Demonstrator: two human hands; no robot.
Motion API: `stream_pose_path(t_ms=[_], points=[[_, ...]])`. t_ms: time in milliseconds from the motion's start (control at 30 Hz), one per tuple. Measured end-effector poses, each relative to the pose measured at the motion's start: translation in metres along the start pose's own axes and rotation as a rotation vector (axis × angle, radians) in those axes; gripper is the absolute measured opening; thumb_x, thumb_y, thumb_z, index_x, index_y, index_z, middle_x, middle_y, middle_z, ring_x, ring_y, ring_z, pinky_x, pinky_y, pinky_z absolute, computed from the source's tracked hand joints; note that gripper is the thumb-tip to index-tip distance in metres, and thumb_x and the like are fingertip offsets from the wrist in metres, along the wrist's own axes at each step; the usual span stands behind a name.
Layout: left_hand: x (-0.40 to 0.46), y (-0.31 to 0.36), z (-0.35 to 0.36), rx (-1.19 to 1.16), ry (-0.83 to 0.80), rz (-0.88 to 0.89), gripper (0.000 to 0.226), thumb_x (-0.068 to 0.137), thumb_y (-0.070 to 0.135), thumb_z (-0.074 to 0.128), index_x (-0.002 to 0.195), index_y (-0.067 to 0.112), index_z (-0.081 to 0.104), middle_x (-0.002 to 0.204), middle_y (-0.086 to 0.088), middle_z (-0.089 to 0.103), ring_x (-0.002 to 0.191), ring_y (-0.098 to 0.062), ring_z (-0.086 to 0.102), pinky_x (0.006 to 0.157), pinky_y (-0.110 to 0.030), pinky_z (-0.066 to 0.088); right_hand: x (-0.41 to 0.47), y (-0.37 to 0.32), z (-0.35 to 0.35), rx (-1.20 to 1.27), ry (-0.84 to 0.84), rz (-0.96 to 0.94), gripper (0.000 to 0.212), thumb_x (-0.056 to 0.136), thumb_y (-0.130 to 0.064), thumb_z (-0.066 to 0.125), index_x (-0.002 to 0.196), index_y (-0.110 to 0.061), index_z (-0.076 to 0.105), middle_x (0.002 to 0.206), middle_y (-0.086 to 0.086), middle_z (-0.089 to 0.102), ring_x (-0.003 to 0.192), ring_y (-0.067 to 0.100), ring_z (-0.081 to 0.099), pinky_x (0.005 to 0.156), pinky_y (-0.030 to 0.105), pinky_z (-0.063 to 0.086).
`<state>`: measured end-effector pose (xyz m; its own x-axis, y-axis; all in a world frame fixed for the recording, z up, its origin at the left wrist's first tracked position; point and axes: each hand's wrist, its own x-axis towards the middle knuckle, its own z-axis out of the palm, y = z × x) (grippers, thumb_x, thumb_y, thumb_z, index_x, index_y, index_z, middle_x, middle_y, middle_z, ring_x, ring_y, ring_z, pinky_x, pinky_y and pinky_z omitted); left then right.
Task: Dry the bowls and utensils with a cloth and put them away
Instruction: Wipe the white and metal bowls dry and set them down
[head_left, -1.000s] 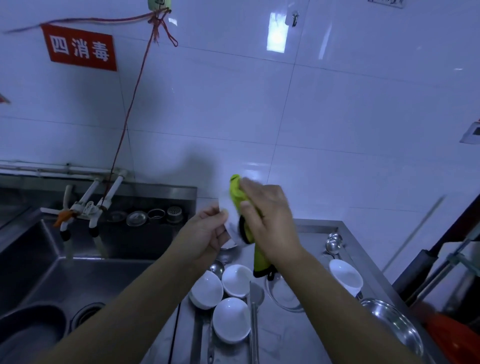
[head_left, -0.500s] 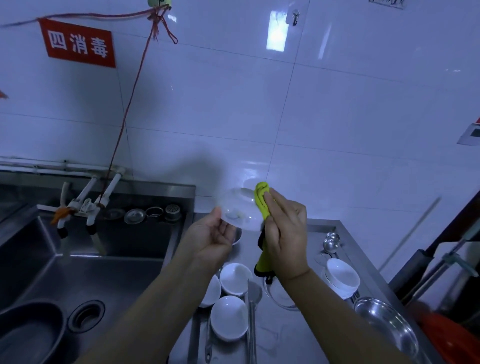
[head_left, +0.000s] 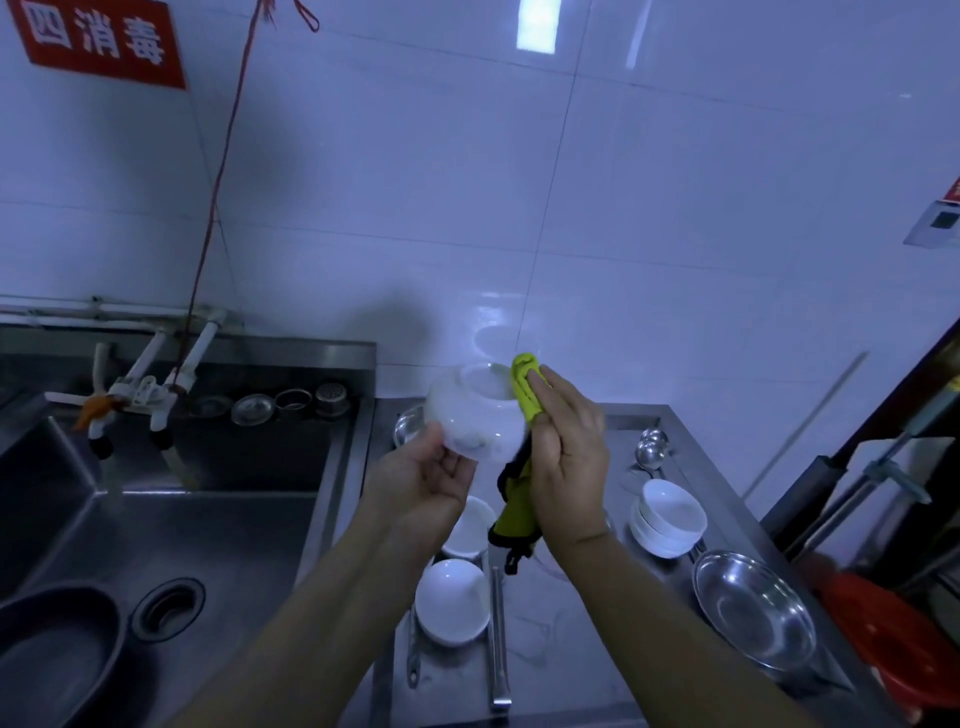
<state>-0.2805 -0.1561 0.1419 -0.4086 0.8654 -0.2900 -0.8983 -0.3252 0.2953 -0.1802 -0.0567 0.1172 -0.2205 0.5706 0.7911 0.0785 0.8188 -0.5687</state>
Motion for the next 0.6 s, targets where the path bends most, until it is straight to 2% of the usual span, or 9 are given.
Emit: stream_pose_path(t_ms=[100,200,333,433,500,600], points=[[-0.001,-0.003,-0.005,0.116,-0.044,0.016,0.024,0.093,0.007,0.047,0.112,-0.002,0.059,0.092,-0.013,0.073,0.077,-0.018,0.072,0.063,-0.029,0.06,0.006,0.002,-0.008,0.194,-0.017,0.244,0.039,0.087,-0.011,0.042,0.113,-0.03,0.064,0.12,-0.016,0.063,0.115,0.006,0.056,0.1,0.026,0.043],[0.001,-0.004,-0.006,0.365,-0.117,0.061,0.021,0.093,0.004,0.042,0.101,0.004,0.061,0.087,-0.007,0.073,0.076,-0.014,0.07,0.064,-0.024,0.058,0.013,0.008,-0.019,0.266,-0.111,0.4,0.037,0.087,-0.014,0.041,0.109,-0.03,0.067,0.115,-0.015,0.066,0.112,0.004,0.058,0.1,0.027,0.045],[0.006,-0.015,-0.008,0.776,-0.18,0.104,0.022,0.092,-0.002,0.043,0.097,0.004,0.064,0.089,-0.011,0.068,0.078,-0.021,0.064,0.058,-0.023,0.055,0.015,0.016,-0.032,0.201,-0.224,0.277,0.035,0.089,-0.018,0.042,0.109,-0.024,0.071,0.098,-0.016,0.07,0.093,0.003,0.062,0.084,0.019,0.047],[0.016,-0.039,-0.012,0.972,-0.246,0.073,0.018,0.079,0.006,0.058,0.093,0.007,0.069,0.084,-0.012,0.071,0.075,-0.023,0.065,0.063,-0.031,0.053,0.011,0.038,-0.045,0.079,-0.267,0.166,0.038,0.089,-0.024,0.042,0.108,-0.013,0.073,0.107,-0.005,0.071,0.099,0.015,0.063,0.089,0.03,0.048],[0.026,-0.058,-0.01,1.05,-0.263,0.071,0.022,0.075,0.01,0.06,0.095,0.004,0.068,0.082,-0.011,0.07,0.073,-0.02,0.064,0.063,-0.029,0.052,0.007,0.063,-0.062,0.04,-0.298,0.18,0.037,0.09,-0.024,0.042,0.11,-0.015,0.072,0.114,-0.005,0.069,0.107,0.018,0.06,0.095,0.033,0.046],[0.045,-0.093,0.002,1.199,-0.309,0.111,0.016,0.088,-0.005,0.054,0.096,0.0,0.066,0.074,-0.003,0.068,0.063,-0.007,0.06,0.059,-0.017,0.048,0.001,0.103,-0.1,0.013,-0.268,0.328,0.034,0.091,-0.024,0.043,0.108,-0.017,0.072,0.11,-0.003,0.069,0.103,0.013,0.06,0.091,0.023,0.045]])
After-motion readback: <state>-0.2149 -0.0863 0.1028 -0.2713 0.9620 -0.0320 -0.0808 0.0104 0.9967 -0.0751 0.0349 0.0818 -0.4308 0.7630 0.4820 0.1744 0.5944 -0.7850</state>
